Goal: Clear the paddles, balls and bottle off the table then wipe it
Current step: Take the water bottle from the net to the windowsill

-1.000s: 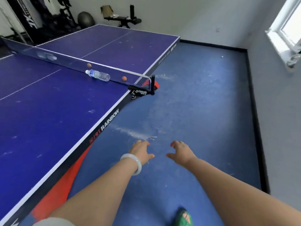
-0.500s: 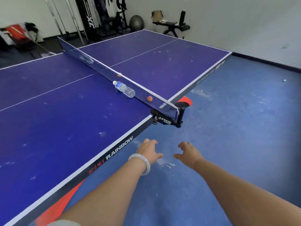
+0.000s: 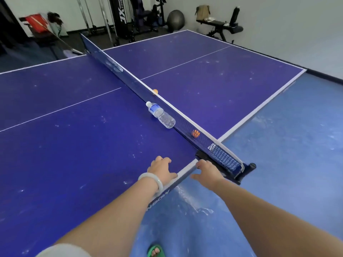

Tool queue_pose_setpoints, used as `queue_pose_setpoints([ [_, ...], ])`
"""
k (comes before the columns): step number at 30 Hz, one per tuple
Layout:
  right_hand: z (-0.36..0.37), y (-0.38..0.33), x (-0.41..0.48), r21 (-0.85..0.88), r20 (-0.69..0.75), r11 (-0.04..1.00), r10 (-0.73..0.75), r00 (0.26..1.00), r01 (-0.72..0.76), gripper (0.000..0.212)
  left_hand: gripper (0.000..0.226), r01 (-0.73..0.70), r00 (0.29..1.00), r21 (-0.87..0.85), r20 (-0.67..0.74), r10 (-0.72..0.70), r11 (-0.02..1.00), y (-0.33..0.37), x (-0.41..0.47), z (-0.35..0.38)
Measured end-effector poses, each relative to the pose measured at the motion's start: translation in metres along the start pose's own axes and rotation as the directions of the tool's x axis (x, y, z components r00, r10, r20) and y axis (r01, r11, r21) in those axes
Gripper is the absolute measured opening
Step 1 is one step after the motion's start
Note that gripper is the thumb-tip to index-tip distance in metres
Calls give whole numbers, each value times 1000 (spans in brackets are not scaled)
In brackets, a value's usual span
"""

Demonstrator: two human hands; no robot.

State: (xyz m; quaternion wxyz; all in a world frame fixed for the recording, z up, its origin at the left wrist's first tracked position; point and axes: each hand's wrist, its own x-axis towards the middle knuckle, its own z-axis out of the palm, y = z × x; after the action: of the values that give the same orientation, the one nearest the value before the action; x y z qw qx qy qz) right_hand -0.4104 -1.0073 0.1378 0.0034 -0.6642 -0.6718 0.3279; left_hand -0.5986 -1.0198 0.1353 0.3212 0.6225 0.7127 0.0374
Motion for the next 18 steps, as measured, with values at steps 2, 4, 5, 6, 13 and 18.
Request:
queue_pose_setpoints([
  [2,2,-17,27,9,8,1000,14,1000,-14,55,64,18,1000,19,-5,-18,1000,-15,27,-14],
  [4,6,-31,50,11,31,1000,19,999,-19,55,65,49,999,50,-9,-49,998,-31,50,-24],
  [5,9,-38,61,6,45,1000,19,999,-19,56,67,69,998,63,-14,-68,996,-38,59,-28],
  [6,12,-46,71,2,56,1000,20,998,-20,57,69,87,996,73,-25,-86,994,-46,69,-32],
  [13,13,-90,161,-53,-33,998,-43,999,41,71,90,231,965,89,-145,-217,969,-95,145,-62],
  [18,-2,-117,229,-174,-141,972,-185,972,160,83,119,421,905,10,-73,-419,907,-127,191,-73],
])
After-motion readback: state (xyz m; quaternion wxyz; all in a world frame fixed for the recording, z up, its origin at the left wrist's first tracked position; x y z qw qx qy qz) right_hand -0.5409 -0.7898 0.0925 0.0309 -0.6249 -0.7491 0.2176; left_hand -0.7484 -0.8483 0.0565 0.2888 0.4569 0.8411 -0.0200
